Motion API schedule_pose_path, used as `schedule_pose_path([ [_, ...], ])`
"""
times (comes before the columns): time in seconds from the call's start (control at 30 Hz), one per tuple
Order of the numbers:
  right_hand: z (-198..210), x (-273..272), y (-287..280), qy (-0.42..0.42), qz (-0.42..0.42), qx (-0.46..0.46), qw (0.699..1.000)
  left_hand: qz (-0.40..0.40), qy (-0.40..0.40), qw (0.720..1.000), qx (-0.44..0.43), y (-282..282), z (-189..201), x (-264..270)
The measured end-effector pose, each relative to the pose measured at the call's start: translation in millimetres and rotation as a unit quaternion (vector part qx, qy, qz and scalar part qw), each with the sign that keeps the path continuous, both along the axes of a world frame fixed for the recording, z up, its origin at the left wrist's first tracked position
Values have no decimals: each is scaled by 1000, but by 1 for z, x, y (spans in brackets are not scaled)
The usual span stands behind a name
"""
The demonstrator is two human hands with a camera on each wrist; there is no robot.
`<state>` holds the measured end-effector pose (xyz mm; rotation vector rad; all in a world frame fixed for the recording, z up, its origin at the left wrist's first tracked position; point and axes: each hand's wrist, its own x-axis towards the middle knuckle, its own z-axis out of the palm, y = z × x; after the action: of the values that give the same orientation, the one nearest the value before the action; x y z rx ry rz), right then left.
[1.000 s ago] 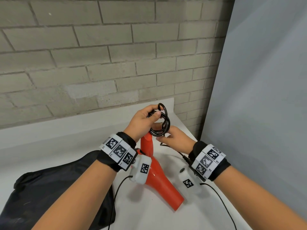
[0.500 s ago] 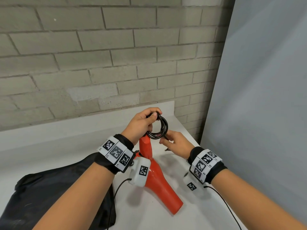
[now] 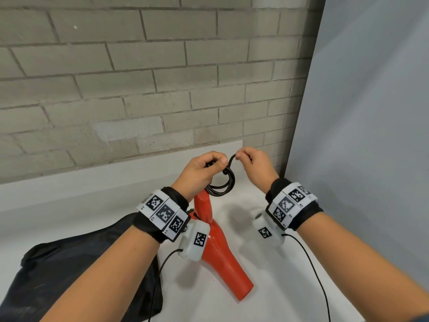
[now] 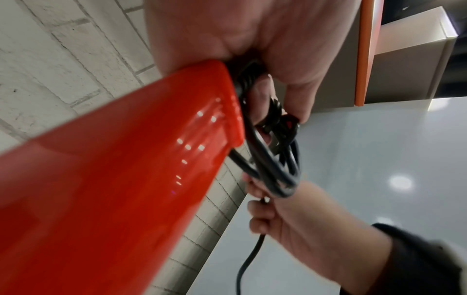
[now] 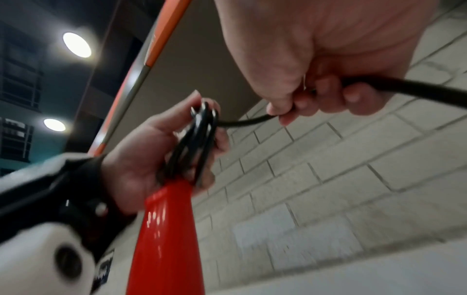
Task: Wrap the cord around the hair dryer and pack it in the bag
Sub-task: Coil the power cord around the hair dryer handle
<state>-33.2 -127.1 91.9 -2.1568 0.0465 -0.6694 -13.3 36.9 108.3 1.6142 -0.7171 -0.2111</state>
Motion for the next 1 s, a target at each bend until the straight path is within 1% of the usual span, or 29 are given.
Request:
schedule_pose_path([
  [0.1, 23, -2, 1, -51, -18, 20, 998, -1, -3, 1000, 25, 3, 0, 2],
  [0.27, 47, -16, 12, -97, 25, -2, 995, 0, -32, 996, 86, 7, 4, 3],
  [0.5, 48, -18, 18, -121, 67, -39, 990, -30, -69, 988, 131, 8, 9, 2],
  [0.57, 47, -17, 17, -127, 74, -31, 989, -35, -67, 989, 128, 6, 9, 1],
  [0.63, 45, -16, 13, -125, 81, -4, 989, -21, -54, 992, 114, 4, 8, 1],
  [0.7, 38, -17, 7, -106, 75, 24, 991, 5, -30, 995, 95, 3, 5, 2],
  [0.8, 15, -17, -1, -55, 23, 54, 997, 27, -1, 997, 74, 1, 2, 2],
  [0.87, -10, -17, -4, 13, -5, 64, 998, 34, 2, 997, 67, 0, 2, 1],
  [1.0, -64, -18, -14, 177, -4, 51, 983, 40, 3, 998, 57, 0, 1, 1],
])
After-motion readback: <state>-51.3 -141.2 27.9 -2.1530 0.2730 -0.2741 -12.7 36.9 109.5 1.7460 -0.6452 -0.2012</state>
